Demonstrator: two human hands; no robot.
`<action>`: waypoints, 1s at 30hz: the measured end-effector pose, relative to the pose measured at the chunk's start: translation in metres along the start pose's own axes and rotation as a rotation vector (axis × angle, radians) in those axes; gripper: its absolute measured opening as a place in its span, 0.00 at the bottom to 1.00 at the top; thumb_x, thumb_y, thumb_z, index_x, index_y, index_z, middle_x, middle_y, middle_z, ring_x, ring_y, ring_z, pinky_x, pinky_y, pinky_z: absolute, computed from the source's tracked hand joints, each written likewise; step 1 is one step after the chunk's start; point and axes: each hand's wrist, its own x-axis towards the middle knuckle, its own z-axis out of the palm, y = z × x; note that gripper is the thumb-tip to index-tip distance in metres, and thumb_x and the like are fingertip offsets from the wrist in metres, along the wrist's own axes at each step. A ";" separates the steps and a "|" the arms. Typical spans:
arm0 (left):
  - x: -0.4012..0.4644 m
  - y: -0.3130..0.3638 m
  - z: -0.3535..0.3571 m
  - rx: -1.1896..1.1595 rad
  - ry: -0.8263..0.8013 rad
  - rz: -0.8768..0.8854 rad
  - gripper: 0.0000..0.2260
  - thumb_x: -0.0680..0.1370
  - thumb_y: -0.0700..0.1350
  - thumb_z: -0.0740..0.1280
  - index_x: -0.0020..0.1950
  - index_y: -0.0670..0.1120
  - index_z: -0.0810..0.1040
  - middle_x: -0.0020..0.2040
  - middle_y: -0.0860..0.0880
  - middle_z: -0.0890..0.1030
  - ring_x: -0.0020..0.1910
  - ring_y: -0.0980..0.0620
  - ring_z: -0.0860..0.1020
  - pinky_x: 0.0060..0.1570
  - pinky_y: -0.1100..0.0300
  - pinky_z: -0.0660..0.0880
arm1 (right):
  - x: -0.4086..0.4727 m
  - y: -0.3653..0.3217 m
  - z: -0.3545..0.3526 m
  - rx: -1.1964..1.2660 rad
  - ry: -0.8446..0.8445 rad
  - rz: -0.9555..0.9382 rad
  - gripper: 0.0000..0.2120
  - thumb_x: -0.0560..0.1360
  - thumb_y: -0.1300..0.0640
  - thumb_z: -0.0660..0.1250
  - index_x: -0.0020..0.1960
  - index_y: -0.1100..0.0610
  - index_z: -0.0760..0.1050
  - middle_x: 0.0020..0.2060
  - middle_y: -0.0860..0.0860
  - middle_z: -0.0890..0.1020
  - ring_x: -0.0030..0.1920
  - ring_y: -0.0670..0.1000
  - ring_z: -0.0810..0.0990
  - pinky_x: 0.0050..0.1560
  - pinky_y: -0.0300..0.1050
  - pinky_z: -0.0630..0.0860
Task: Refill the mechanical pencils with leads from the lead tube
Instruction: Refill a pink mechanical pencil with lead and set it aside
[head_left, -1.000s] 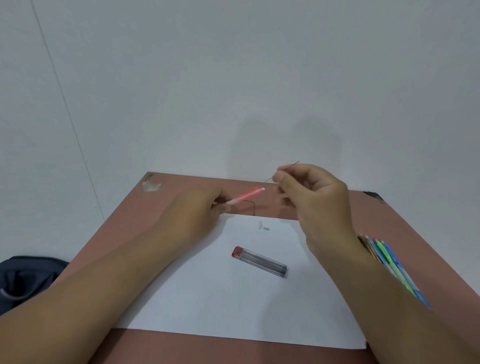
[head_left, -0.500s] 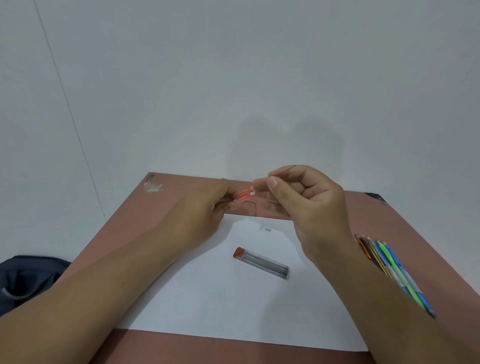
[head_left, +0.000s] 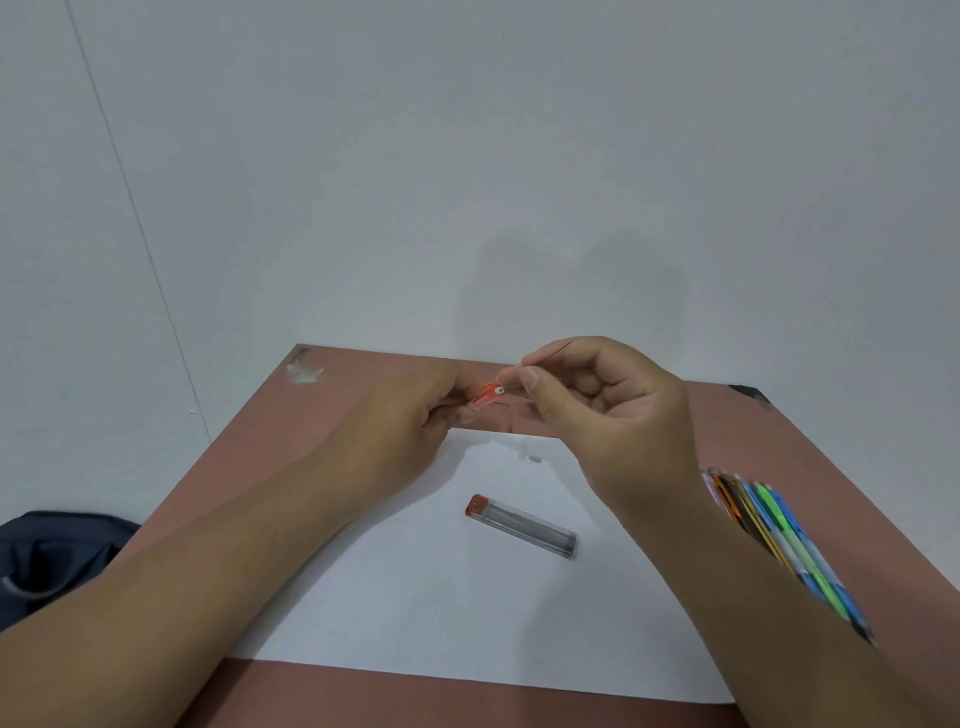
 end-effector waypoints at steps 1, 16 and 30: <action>0.000 0.000 0.000 -0.003 0.001 0.009 0.13 0.75 0.44 0.63 0.56 0.60 0.74 0.42 0.73 0.77 0.47 0.73 0.75 0.46 0.75 0.71 | 0.000 0.001 0.000 -0.051 -0.003 -0.036 0.06 0.75 0.72 0.70 0.46 0.62 0.81 0.40 0.58 0.87 0.43 0.54 0.88 0.46 0.44 0.83; -0.001 0.004 -0.002 -0.029 -0.055 -0.044 0.17 0.80 0.42 0.69 0.49 0.68 0.75 0.47 0.70 0.79 0.49 0.67 0.77 0.46 0.72 0.72 | 0.002 0.005 -0.003 -0.355 -0.044 0.002 0.14 0.73 0.67 0.75 0.52 0.51 0.83 0.44 0.39 0.86 0.45 0.38 0.85 0.48 0.28 0.77; -0.001 0.002 -0.004 -0.070 -0.046 -0.093 0.18 0.80 0.38 0.67 0.49 0.64 0.71 0.43 0.76 0.77 0.48 0.71 0.76 0.44 0.76 0.67 | 0.017 0.029 -0.028 -1.189 -0.288 0.501 0.06 0.78 0.54 0.69 0.45 0.52 0.84 0.43 0.50 0.85 0.44 0.51 0.83 0.47 0.45 0.80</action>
